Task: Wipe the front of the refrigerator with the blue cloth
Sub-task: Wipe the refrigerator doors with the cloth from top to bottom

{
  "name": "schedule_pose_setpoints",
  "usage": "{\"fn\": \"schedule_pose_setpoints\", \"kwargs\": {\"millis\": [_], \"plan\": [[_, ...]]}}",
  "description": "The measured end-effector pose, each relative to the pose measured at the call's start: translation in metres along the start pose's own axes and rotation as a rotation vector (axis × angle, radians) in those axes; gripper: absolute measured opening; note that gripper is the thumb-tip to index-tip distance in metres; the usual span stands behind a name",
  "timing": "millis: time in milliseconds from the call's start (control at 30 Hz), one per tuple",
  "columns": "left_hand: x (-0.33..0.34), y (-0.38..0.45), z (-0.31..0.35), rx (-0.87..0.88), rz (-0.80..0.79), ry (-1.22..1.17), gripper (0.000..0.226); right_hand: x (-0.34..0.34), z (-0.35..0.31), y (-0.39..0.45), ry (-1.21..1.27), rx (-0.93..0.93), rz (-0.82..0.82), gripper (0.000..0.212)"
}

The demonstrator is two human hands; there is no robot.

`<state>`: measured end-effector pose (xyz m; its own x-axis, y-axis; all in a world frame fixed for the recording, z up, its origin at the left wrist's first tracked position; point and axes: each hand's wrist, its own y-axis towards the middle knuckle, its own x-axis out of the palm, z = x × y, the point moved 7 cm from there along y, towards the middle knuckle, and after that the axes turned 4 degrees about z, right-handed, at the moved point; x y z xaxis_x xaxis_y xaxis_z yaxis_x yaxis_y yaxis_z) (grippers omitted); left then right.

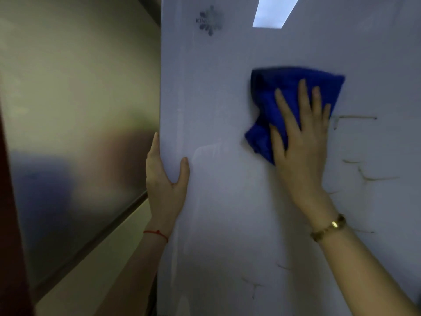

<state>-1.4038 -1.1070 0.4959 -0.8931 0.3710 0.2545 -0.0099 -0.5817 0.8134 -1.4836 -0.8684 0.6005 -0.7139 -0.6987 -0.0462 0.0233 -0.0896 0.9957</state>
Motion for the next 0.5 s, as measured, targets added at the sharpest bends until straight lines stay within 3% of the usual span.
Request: {"fn": "schedule_pose_setpoints", "kwargs": {"millis": [100,233,333,433,500], "plan": [[0.002,-0.002,-0.001,-0.02,-0.004,-0.011,0.073,0.012,-0.025,-0.005,0.008,-0.124,-0.038,0.051],[0.003,-0.005,-0.001,-0.022,0.013,0.01,0.075,0.013,-0.022,-0.106,-0.054,-0.328,-0.23,0.057],[0.004,-0.007,0.003,-0.017,0.048,0.027,0.075,-0.008,0.022,-0.093,-0.07,-0.188,-0.192,0.058],[0.005,-0.008,0.002,-0.02,0.07,0.051,0.075,-0.025,0.05,-0.019,-0.049,0.067,-0.006,0.051],[0.006,-0.008,0.001,-0.024,0.07,0.05,0.076,-0.022,0.043,0.016,-0.046,0.125,0.057,0.049]]}}
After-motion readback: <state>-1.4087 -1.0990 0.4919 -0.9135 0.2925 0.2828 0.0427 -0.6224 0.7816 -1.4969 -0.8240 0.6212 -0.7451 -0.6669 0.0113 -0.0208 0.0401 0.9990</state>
